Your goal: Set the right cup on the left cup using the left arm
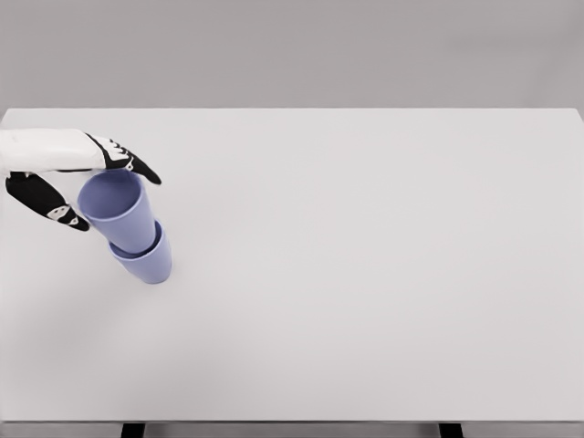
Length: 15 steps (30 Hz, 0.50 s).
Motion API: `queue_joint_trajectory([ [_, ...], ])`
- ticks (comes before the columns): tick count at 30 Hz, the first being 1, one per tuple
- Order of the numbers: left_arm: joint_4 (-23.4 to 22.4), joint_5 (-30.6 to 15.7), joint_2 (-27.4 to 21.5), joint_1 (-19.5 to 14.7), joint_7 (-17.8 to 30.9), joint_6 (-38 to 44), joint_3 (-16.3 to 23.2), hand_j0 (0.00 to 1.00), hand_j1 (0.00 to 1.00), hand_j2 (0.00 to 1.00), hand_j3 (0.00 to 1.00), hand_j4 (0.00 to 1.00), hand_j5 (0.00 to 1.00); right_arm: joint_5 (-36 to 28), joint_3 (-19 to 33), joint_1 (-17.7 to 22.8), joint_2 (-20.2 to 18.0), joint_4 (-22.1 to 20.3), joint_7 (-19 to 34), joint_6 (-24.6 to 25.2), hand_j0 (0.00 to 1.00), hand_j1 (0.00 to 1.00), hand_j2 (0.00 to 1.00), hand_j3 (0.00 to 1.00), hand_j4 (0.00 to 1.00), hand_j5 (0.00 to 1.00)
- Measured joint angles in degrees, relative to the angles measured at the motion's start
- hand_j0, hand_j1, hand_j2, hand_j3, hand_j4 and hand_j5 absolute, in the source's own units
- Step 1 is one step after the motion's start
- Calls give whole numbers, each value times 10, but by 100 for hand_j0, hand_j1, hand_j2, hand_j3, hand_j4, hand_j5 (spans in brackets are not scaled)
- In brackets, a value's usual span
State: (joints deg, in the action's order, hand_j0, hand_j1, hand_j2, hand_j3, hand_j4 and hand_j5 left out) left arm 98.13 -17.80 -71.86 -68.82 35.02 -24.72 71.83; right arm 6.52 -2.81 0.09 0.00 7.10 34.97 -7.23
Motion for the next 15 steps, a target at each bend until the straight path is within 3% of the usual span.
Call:
queue_joint_trajectory([
  [5, 1, -4, 0, -4, 0, 0, -1, 100, 100, 100, 100, 100, 100, 0, 0, 0, 0, 0, 0, 0, 100, 100, 100, 100, 100, 100],
  [10, 22, -89, -1, -66, 0, -10, -27, 100, 100, 100, 100, 100, 100, 0, 0, 0, 0, 0, 0, 0, 100, 100, 100, 100, 100, 100],
  [15, 28, -156, 85, -47, 0, -23, -38, 100, 100, 100, 100, 100, 100, 0, 0, 0, 0, 0, 0, 0, 100, 100, 100, 100, 100, 100],
])
